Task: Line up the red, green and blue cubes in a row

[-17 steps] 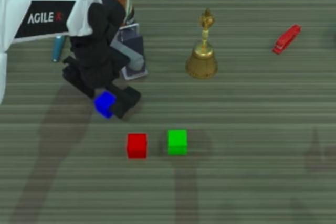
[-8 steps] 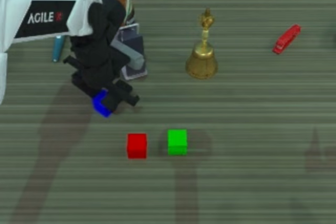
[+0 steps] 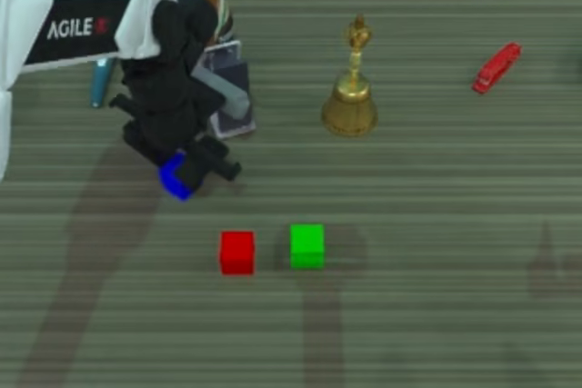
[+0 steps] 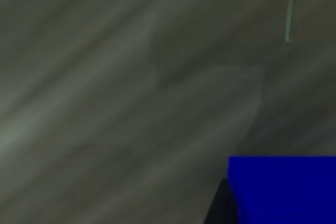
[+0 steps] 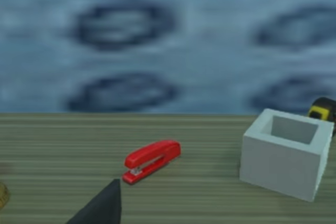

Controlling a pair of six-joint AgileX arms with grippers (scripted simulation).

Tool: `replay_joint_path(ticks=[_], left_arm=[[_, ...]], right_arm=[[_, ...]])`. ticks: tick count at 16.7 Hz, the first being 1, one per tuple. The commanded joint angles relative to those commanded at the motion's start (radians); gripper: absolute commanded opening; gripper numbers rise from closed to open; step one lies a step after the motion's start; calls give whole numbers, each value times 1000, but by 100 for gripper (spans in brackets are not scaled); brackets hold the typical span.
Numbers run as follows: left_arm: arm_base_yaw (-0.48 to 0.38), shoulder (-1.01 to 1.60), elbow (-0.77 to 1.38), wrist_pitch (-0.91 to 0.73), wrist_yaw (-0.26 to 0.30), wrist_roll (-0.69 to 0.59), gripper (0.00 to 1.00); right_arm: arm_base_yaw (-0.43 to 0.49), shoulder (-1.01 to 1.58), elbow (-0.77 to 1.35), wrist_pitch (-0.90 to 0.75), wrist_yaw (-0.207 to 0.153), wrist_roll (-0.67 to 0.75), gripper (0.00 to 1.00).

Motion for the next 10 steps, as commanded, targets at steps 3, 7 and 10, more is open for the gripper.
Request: replay_joint_path(ticks=[3, 7, 10], left_arm=[[4, -31, 61, -96, -1, 2, 0], [18, -76, 132, -211, -1, -3, 0], [19, -79, 135, -215, -1, -4, 0]], right_arm=[[0, 0, 0, 0, 0, 0, 100], [0, 0, 0, 0, 0, 0, 100], [0, 0, 0, 0, 0, 0, 100]])
